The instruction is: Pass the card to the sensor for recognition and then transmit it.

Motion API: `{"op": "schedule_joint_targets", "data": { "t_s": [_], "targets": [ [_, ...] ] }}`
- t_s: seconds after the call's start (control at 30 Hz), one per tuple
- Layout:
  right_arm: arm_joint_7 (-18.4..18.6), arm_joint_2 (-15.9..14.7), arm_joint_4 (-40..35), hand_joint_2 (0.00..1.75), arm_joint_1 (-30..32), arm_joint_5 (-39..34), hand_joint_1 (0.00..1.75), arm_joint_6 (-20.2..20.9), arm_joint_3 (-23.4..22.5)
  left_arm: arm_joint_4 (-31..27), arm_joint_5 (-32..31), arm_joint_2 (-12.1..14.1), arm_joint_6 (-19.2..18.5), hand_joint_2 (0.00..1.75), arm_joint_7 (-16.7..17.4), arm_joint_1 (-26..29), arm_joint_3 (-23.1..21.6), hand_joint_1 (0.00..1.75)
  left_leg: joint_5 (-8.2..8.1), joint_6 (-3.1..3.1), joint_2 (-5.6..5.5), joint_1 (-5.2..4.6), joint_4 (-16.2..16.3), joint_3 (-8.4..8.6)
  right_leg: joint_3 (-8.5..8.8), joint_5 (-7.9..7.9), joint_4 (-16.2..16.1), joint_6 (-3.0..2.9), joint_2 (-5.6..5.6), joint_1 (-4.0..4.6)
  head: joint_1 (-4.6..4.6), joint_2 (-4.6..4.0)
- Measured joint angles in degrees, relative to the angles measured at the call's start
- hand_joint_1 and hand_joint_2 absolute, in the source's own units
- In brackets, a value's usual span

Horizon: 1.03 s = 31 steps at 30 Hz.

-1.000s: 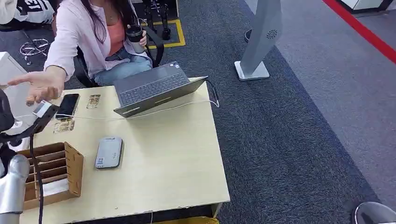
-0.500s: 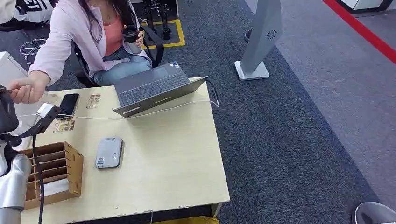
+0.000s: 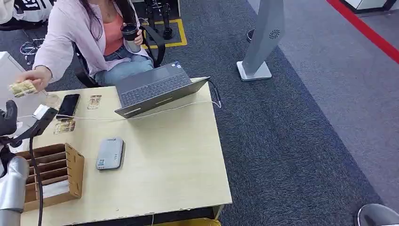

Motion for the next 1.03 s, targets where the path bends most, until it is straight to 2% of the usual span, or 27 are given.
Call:
{"op": "schedule_joint_targets", "data": {
  "t_s": [0.17, 0.4, 0.47, 0.5, 0.53, 0.57, 0.63, 0.67, 0.7, 0.73, 0.77, 0.8, 0.83, 0.87, 0.9, 0.97, 1.0, 1.03],
  "targets": [
    [-0.07, 0.00, 0.00, 1.75, 0.06, -0.04, 0.00, -0.02, 0.00, -3.15, 3.88, -0.83, 0.02, 1.75, -3.90, 2.81, 1.03, 0.00, 0.01, 0.00, 0.00, 0.00, 0.00, 0.01, 0.00, 0.00, 0.00, 0.00, 0.01, 0.00, 0.00, 0.00],
    [-0.07, 0.00, 0.00, 1.75, 0.09, -0.09, 0.00, -0.09, -0.02, -7.19, 6.42, -1.90, 0.07, 1.75, -5.92, 5.71, 2.23, 0.00, 0.00, 0.00, 0.00, 0.00, 0.00, 0.00, 0.00, 0.00, 0.00, 0.00, 0.00, 0.00, 0.00, 0.00],
    [-0.13, 0.00, 0.00, 1.75, 0.09, -0.20, 0.00, -0.20, -0.02, -8.88, 11.10, -2.08, -0.15, 1.75, -8.21, 7.37, 2.41, 0.00, -0.01, 0.00, 0.02, 0.00, -0.02, -0.02, 0.01, 0.00, 0.00, 0.00, 0.02, 0.00, 0.02, 0.00],
    [-0.33, 0.00, 0.00, 1.75, 0.12, -0.37, 0.00, -0.35, -0.04, -10.72, 16.56, -2.19, -1.43, 1.75, -10.84, 9.15, 2.41, 0.00, -0.06, -0.06, 0.12, -0.01, -0.02, 0.03, 0.01, 0.00, 0.00, 0.00, 0.13, 0.00, 0.00, 0.00],
    [-0.63, 0.00, 0.00, 1.75, 0.18, -0.61, 0.00, -0.54, -0.15, -13.85, 25.79, -2.30, -4.58, 1.75, -14.97, 11.61, 2.41, 0.00, -0.12, -0.03, 0.23, -0.01, -0.03, 0.04, 0.03, -0.01, 0.00, 0.00, 0.23, -0.01, 0.00, 0.00],
    [-0.94, 0.00, 0.00, 1.75, 0.22, -0.91, 0.00, -0.81, -0.33, -17.55, 38.15, -2.49, -10.75, 1.75, -20.13, 15.22, 2.41, 0.00, -0.20, 0.00, 0.36, -0.03, -0.10, 0.01, 0.12, -0.03, 0.01, 0.01, 0.35, -0.02, 0.09, 0.00],
    [-1.27, 0.00, 0.00, 1.75, 0.37, -1.94, 0.00, -1.00, -0.81, -26.25, 64.47, -2.95, -25.97, 1.75, -29.97, 25.21, 3.83, 0.00, -0.50, -0.13, 0.86, -0.08, -0.12, 0.26, 0.17, -0.15, 0.02, 0.06, 0.86, -0.08, 0.00, 0.00],
    [-1.42, 0.00, 0.00, 1.75, 0.56, -2.32, 0.00, -1.12, -1.16, -30.25, 75.48, -3.59, -34.20, 1.75, -33.77, 30.45, 5.47, 0.00, -0.59, -0.05, 1.08, -0.06, -0.11, 0.42, 0.17, -0.21, 0.01, 0.08, 1.09, -0.07, -0.20, 0.00],
    [-1.48, 0.00, 0.00, 1.75, 0.84, -2.80, 0.00, -1.24, -1.66, -33.80, 85.56, -5.28, -45.02, 1.75, -36.38, 34.90, 8.80, 0.00, -0.64, 0.00, 1.08, -0.05, -0.10, 0.38, 0.14, -0.28, -0.01, 0.09, 1.10, -0.06, -0.15, 0.00],
    [-1.55, 0.00, 0.00, 1.75, 1.20, -3.22, 0.00, -1.51, -1.99, -35.57, 92.38, -6.72, -54.91, 1.75, -36.18, 37.37, 12.94, 0.00, -0.65, 0.00, 0.94, -0.03, -0.09, 0.28, 0.14, -0.41, -0.01, 0.15, 0.96, -0.06, -0.15, 0.00],
    [-1.62, 0.00, 0.00, 1.75, 1.37, -3.41, 0.00, -1.82, -2.34, -36.31, 98.98, -7.99, -65.88, 1.75, -34.10, 38.62, 19.17, 0.00, -0.68, 0.05, 0.70, -0.03, -0.09, 0.21, 0.16, -0.49, -0.01, 0.11, 0.70, -0.05, 0.09, 0.00],
    [-1.81, 0.00, 0.02, 1.75, 1.42, -3.78, 0.00, -2.25, -2.75, -36.27, 105.33, -8.83, -73.46, 1.75, -30.27, 39.16, 25.81, 0.00, -0.69, 0.04, 0.68, -0.03, -0.09, 0.24, 0.14, -0.53, -0.01, 0.13, 0.66, -0.05, 0.28, 0.00],
    [-2.03, 0.00, 0.02, 1.75, 1.44, -3.87, 0.00, -2.56, -3.11, -34.75, 113.05, -9.42, -79.82, 1.75, -24.15, 38.80, 34.52, 0.00, -0.71, 0.01, 0.71, 0.01, -0.09, 0.30, 0.12, -0.54, -0.01, 0.11, 0.69, -0.02, 0.31, 0.00],
    [-2.16, 0.00, 0.02, 1.75, 1.46, -3.91, 0.00, -2.80, -3.36, -32.96, 118.69, -9.57, -82.91, 1.75, -19.27, 38.23, 41.70, 0.00, -0.75, -0.04, 0.74, 0.00, -0.10, 0.34, 0.14, -0.56, -0.01, 0.07, 0.72, -0.02, 0.27, 0.00],
    [-2.23, 0.00, 0.02, 1.75, 1.51, -3.85, 0.00, -3.15, -3.50, -30.04, 122.92, -9.31, -84.99, 1.75, -16.08, 37.64, 48.07, 0.00, -0.81, -0.07, 0.76, 0.00, -0.11, 0.42, 0.15, -0.61, -0.01, -0.01, 0.75, -0.02, 0.06, 0.00],
    [-2.55, 0.00, 0.07, 1.75, 1.50, -3.76, 0.00, -3.43, -3.63, -20.51, 124.94, -7.24, -86.25, 1.75, -15.28, 36.12, 57.70, 0.00, -0.78, -0.10, 0.67, 0.05, -0.14, 0.46, 0.21, -0.66, 0.01, -0.07, 0.63, 0.03, -0.11, 0.00],
    [-2.95, 0.02, 0.07, 1.75, 1.41, -3.89, 0.00, -3.80, -3.80, -15.40, 124.53, -6.41, -85.73, 0.00, -16.35, 35.69, 61.60, 0.00, -0.78, -0.12, 0.62, 0.09, -0.14, 0.46, 0.25, -0.67, 0.01, -0.08, 0.56, 0.07, -0.09, 0.00],
    [-3.26, 0.02, 0.07, 1.75, 1.31, -4.13, 0.00, -4.04, -3.98, -11.41, 123.91, -5.79, -85.11, 0.00, -17.10, 35.27, 63.99, 0.00, -0.77, -0.12, 0.56, 0.07, -0.15, 0.48, 0.26, -0.67, 0.01, -0.08, 0.50, 0.06, 0.00, 0.00]
  ]
}}
